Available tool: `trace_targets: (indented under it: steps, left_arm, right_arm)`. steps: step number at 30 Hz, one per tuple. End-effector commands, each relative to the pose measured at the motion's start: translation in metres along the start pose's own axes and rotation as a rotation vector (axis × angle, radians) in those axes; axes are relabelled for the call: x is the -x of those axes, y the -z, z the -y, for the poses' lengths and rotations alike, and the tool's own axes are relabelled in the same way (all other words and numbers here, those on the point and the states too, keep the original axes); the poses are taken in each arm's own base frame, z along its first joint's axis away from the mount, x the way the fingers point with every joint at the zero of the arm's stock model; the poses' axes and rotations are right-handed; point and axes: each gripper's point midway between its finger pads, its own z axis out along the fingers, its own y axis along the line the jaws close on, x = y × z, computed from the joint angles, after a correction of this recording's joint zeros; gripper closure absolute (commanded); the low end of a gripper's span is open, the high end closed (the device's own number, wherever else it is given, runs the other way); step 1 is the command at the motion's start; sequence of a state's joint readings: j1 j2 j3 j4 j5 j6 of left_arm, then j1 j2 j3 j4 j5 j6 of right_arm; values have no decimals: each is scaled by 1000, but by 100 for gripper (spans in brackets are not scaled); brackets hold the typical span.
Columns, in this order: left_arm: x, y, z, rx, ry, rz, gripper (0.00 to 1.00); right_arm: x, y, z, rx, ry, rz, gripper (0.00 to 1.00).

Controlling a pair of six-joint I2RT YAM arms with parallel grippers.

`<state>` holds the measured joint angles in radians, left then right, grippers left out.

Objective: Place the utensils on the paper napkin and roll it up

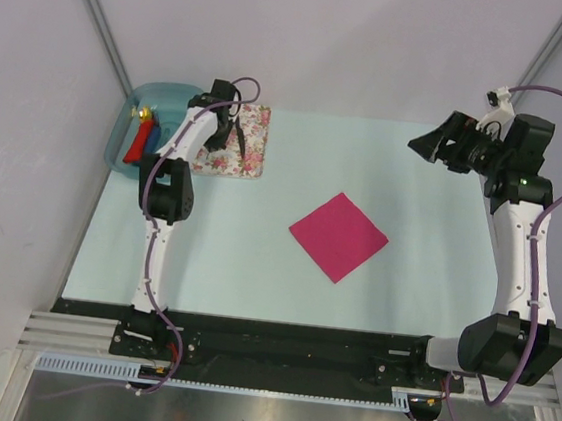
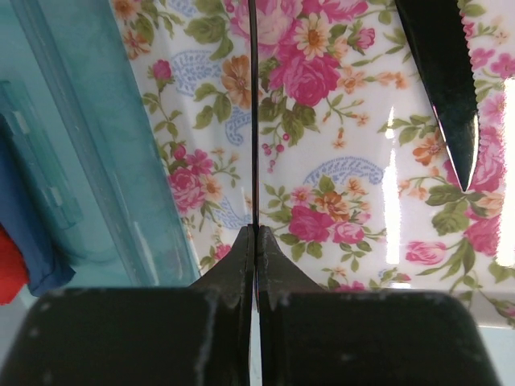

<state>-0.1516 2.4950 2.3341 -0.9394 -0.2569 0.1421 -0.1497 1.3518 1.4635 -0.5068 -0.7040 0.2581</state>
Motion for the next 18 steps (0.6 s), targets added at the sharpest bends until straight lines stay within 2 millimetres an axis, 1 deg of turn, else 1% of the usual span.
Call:
trace_targets:
  steps: [1, 4, 5, 11, 14, 16, 18]
  left_arm:
    - [23, 9, -13, 38, -74, 78, 100]
    - [17, 6, -4, 11, -118, 57, 100]
    - [14, 3, 2, -5, -141, 46, 100]
    - [11, -2, 23, -52, -227, 38, 100]
    - [10, -4, 30, -65, -271, 35, 100]
    - [5, -6, 37, -83, -306, 19, 100]
    - [3, -4, 41, -104, -325, 16, 100]
  right_arm:
    - [3, 6, -1, -4, 12, 18, 9]
    - [3, 7, 1, -6, 4, 18, 9]
    - [3, 8, 1, -6, 4, 19, 9]
    - [4, 13, 9, -16, -9, 18, 10]
    - [4, 15, 12, -24, -11, 17, 10]
    - [3, 16, 15, -28, -15, 18, 10]
    - [3, 16, 15, -26, -20, 16, 10]
